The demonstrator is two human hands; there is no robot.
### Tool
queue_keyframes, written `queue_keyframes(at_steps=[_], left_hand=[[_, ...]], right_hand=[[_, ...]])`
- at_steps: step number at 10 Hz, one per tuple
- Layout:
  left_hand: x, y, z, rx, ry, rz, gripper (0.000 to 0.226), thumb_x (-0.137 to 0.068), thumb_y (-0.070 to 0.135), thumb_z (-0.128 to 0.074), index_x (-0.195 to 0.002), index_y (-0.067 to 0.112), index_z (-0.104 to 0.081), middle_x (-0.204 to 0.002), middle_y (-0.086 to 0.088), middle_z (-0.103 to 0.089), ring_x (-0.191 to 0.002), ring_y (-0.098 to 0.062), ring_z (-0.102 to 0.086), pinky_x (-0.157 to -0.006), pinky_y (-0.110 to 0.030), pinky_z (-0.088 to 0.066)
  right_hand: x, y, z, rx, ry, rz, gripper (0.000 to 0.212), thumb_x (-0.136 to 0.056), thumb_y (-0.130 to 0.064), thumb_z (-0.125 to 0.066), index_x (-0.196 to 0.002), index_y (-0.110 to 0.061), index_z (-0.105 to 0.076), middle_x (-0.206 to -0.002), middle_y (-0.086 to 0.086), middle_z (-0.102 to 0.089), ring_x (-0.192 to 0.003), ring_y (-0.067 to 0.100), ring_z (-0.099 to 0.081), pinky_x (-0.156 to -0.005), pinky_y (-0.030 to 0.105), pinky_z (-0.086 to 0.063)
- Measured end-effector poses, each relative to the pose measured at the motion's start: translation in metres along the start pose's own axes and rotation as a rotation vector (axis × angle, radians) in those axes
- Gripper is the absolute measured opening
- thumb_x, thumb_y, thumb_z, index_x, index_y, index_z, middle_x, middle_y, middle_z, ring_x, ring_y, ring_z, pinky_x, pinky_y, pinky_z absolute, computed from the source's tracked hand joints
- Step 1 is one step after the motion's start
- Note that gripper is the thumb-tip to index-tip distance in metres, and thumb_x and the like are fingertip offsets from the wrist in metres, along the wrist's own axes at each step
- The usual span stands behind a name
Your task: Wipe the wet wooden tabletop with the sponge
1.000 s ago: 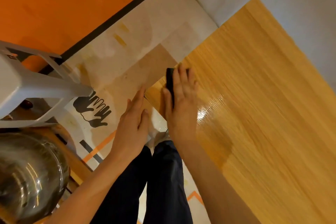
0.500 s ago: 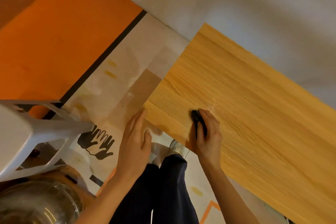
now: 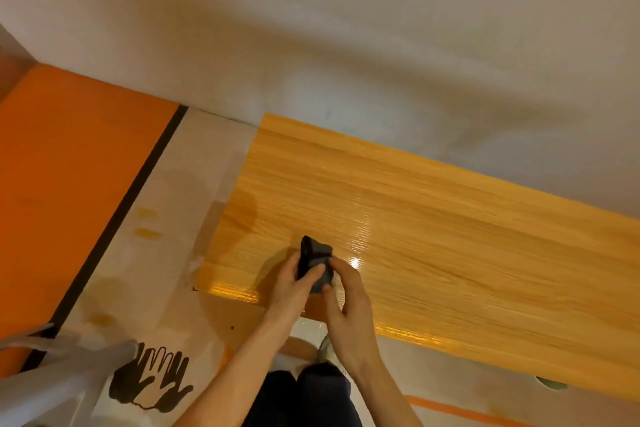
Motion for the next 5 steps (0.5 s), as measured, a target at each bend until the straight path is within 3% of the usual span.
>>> queue_keyframes(at_steps=[1, 2, 3, 4, 5], left_hand=[[-0.01, -0.01, -0.004, -0.108, 0.108, 0.002, 0.031, -0.099, 0.017, -0.061, -0.13, 0.021, -0.058, -0.121, -0.005, -0.067, -0.109, -0.017, -0.063, -0.081, -0.02, -0.052], [-0.009, -0.017, -0.005, -0.26, 0.252, -0.012, 0.025, -0.098, 0.016, -0.063, -0.123, 0.018, -0.06, -0.106, 0.002, -0.066, -0.097, -0.014, -0.061, -0.072, -0.02, -0.045], [-0.002, -0.014, -0.002, -0.477, 0.354, -0.054, 0.027, -0.097, 0.02, -0.064, -0.124, 0.017, -0.061, -0.103, 0.007, -0.061, -0.1, -0.017, -0.06, -0.078, -0.026, -0.043], [0.002, -0.013, 0.003, -0.711, 0.415, -0.083, 0.037, -0.097, 0.03, -0.064, -0.132, 0.021, -0.059, -0.124, -0.003, -0.054, -0.112, -0.022, -0.058, -0.082, -0.031, -0.046], [0.008, -0.004, 0.003, -0.841, 0.513, -0.104, 0.047, -0.097, 0.03, -0.063, -0.141, 0.024, -0.05, -0.131, -0.004, -0.049, -0.12, -0.024, -0.054, -0.088, -0.037, -0.051]], right_hand=[[0.002, 0.011, 0.003, 0.234, -0.101, 0.058, 0.043, -0.097, -0.006, -0.042, -0.137, -0.021, -0.05, -0.144, -0.013, -0.039, -0.134, -0.001, -0.034, -0.114, 0.015, -0.026], [0.001, 0.024, -0.003, 0.458, -0.236, 0.108, 0.05, -0.096, -0.006, -0.039, -0.144, -0.021, -0.042, -0.154, -0.008, -0.029, -0.145, 0.009, -0.019, -0.121, 0.025, 0.007], [-0.001, 0.036, -0.005, 0.567, -0.399, 0.117, 0.054, -0.096, -0.011, -0.036, -0.149, -0.023, -0.032, -0.16, -0.006, -0.017, -0.149, 0.011, -0.003, -0.116, 0.03, 0.019], [-0.002, 0.041, 0.0, 0.533, -0.498, 0.127, 0.05, -0.096, -0.013, -0.038, -0.144, -0.023, -0.041, -0.16, -0.005, -0.019, -0.149, 0.01, -0.005, -0.119, 0.036, 0.014], [0.0, 0.046, 0.025, 0.433, -0.485, 0.09, 0.04, -0.097, -0.021, -0.043, -0.135, -0.024, -0.053, -0.152, -0.007, -0.036, -0.144, 0.003, -0.02, -0.12, 0.031, 0.011]])
Point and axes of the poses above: each hand's wrist, its own x-axis away from the middle knuckle, its own z-axis out of the back of the hand, y = z × x, the point moved 6 cm from there along -x, towards the middle knuckle
